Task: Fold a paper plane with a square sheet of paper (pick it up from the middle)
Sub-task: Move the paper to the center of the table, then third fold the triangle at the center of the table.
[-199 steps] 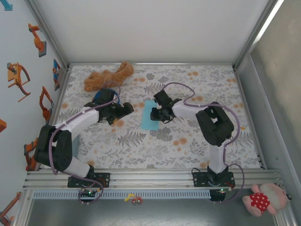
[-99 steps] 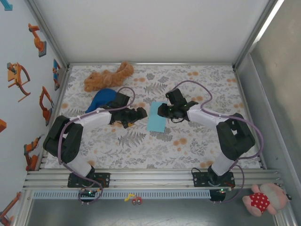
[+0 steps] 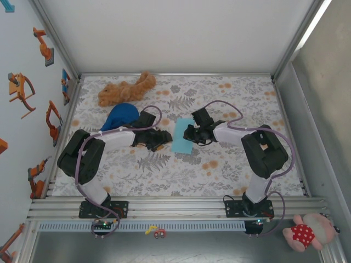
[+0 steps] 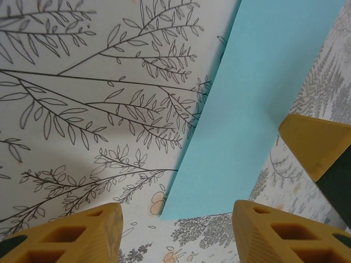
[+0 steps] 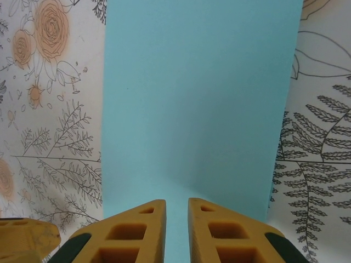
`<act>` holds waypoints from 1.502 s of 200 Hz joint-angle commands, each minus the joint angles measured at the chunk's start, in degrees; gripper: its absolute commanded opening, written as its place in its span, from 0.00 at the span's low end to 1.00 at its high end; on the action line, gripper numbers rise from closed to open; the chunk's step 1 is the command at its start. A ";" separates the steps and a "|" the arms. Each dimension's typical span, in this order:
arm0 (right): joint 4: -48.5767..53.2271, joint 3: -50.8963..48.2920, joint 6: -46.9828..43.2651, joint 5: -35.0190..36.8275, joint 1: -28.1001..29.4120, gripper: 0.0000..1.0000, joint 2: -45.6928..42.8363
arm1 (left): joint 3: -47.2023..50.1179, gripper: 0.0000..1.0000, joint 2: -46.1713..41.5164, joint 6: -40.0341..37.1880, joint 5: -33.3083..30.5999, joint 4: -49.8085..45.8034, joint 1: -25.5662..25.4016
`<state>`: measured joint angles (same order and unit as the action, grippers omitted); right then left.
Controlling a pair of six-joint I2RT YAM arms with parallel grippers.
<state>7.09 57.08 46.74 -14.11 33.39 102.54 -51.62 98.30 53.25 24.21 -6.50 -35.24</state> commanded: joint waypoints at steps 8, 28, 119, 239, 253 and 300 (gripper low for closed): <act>1.39 -0.64 0.89 0.92 -1.00 0.18 1.47 | -1.06 0.50 1.70 -0.04 3.03 -0.31 -0.48; 1.68 -1.19 1.06 0.97 -1.27 0.18 2.27 | -1.94 0.46 2.70 -0.61 3.96 -0.78 -0.86; 0.82 -5.04 2.67 -1.26 -2.18 0.17 3.01 | -5.41 0.38 7.04 -2.45 6.95 -2.38 -1.47; 0.05 -5.48 2.50 -1.62 -2.62 0.17 3.00 | -9.38 0.39 9.13 -3.65 11.77 -1.43 -0.89; -0.23 -5.58 2.62 -1.71 -2.67 0.17 2.93 | -9.89 0.39 9.12 -3.58 12.54 -0.35 -0.45; -0.58 -5.58 2.55 -1.99 -2.80 0.16 2.66 | -12.56 0.35 11.86 -3.75 13.78 -0.25 0.25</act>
<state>2.72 53.71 48.29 -17.12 30.76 104.01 -62.13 108.22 50.76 36.12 -6.94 -35.53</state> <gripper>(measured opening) 0.165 0.359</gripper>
